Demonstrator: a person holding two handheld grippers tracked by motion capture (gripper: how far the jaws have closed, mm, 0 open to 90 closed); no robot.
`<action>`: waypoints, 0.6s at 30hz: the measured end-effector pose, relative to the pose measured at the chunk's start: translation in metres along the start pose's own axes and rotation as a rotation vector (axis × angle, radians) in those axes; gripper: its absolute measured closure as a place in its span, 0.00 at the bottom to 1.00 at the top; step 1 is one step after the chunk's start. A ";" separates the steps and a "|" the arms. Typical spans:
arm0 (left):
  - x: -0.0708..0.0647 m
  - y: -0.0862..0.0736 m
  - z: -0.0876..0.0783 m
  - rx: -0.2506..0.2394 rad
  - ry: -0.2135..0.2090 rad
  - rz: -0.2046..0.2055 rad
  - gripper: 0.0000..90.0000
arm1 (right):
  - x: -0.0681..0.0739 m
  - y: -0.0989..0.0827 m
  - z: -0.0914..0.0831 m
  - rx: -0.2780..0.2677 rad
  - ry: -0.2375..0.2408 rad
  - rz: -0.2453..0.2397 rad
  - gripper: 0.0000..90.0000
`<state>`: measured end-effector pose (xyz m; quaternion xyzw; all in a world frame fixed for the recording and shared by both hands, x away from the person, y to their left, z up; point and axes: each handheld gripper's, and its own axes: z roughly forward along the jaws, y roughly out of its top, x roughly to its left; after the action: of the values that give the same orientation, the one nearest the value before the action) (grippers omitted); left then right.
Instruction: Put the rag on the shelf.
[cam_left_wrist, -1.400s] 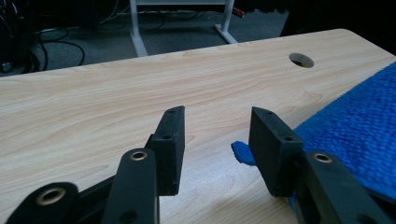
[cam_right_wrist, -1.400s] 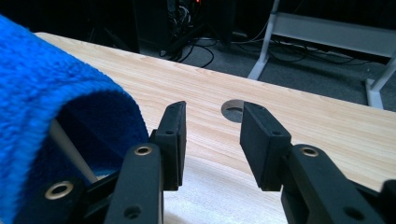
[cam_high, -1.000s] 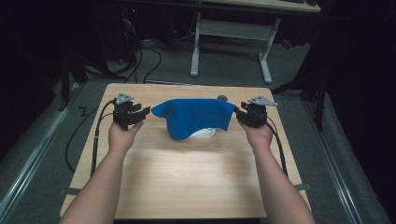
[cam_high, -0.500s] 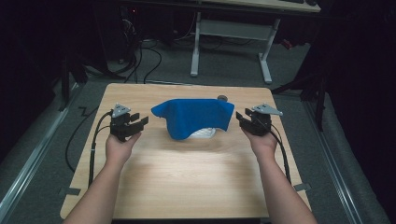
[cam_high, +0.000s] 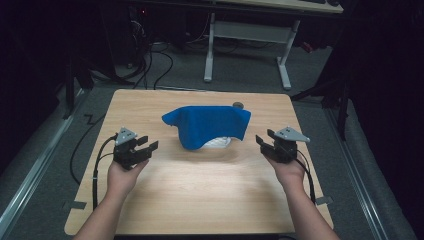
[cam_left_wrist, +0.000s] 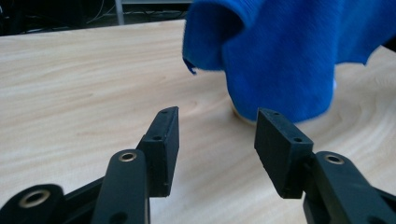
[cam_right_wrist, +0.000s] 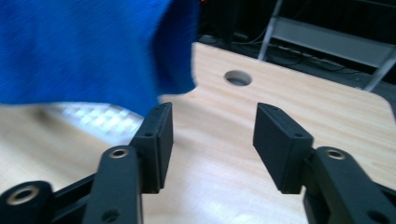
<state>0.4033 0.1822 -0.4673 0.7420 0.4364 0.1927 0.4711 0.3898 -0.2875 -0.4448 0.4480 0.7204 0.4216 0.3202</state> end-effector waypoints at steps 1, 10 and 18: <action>-0.002 -0.004 -0.003 0.003 -0.006 -0.001 0.55 | 0.008 -0.005 -0.008 0.001 0.007 -0.013 0.49; -0.047 -0.049 -0.014 0.087 -0.100 0.031 0.47 | 0.049 -0.048 -0.036 0.053 0.068 -0.017 0.40; -0.110 -0.091 -0.011 0.206 -0.206 0.154 0.47 | 0.087 -0.084 -0.049 0.121 0.109 -0.067 0.30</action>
<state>0.2935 0.1132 -0.5270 0.8334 0.3453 0.1053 0.4185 0.2829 -0.2440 -0.5051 0.4186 0.7755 0.3902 0.2668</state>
